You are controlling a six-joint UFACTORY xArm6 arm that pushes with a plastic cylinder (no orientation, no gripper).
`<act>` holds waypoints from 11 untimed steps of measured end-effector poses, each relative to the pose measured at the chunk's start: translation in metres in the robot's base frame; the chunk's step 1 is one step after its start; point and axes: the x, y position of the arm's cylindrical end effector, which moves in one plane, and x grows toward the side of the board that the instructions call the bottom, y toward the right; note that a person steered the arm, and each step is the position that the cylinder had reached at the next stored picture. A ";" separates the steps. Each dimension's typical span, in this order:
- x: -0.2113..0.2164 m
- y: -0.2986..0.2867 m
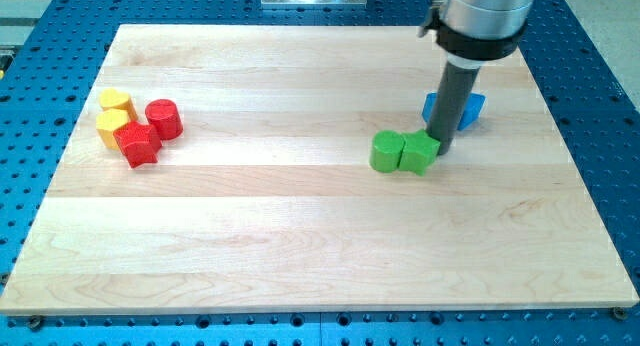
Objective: Separate the green star from the green circle
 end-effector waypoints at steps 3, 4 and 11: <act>0.072 -0.084; 0.079 -0.083; 0.140 -0.126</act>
